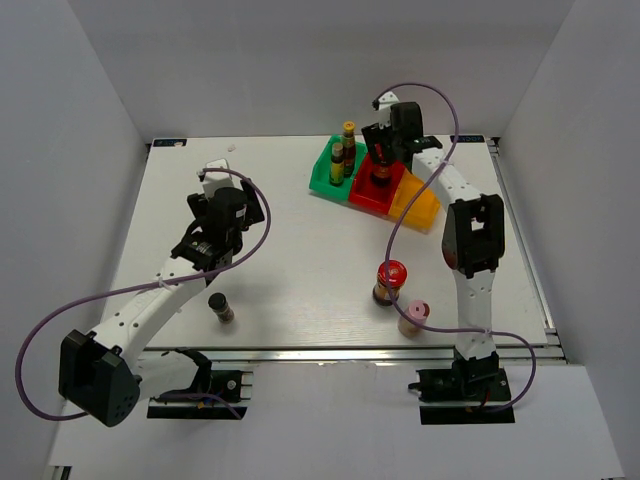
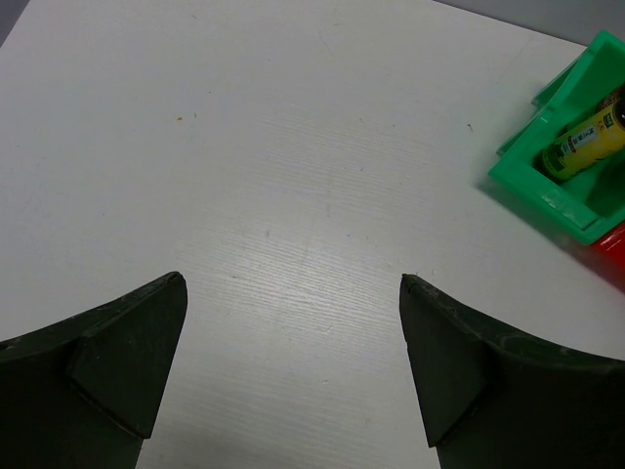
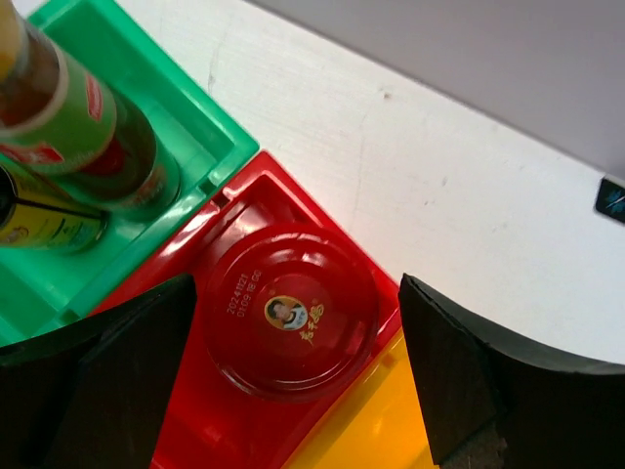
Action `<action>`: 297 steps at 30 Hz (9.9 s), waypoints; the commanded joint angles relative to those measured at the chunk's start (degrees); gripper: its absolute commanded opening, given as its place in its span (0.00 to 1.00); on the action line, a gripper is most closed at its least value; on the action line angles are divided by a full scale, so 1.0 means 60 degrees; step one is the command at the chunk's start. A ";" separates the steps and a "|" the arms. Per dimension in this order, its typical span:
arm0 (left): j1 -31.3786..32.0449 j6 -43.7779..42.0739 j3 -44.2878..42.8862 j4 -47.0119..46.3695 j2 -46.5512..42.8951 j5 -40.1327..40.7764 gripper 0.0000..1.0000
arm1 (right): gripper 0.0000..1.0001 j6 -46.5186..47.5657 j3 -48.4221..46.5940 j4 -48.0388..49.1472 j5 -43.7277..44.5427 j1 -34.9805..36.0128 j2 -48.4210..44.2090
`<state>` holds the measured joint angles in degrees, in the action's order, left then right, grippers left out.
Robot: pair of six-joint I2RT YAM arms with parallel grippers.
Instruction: Organize the condiment bottles
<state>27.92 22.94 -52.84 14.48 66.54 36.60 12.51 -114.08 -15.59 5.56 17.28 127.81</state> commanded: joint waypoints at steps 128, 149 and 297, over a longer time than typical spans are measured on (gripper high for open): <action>-0.0069 0.0512 -0.0041 0.0575 -0.0675 -0.0738 0.98 | 0.89 -0.4764 0.6486 -0.3683 0.1708 0.1806 -0.7777; -0.0083 0.0659 0.0032 0.0472 -0.0705 -0.0944 0.98 | 0.89 -0.7125 1.1366 -0.6221 0.0451 0.2921 -1.1648; -0.1124 0.2199 -0.1417 0.6873 0.0349 -0.6875 0.07 | 0.89 0.1251 0.8463 0.0093 -0.5935 0.2172 -0.8176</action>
<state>21.10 40.58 -58.22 56.21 66.24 0.71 10.98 -66.54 -18.90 -20.95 27.16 80.60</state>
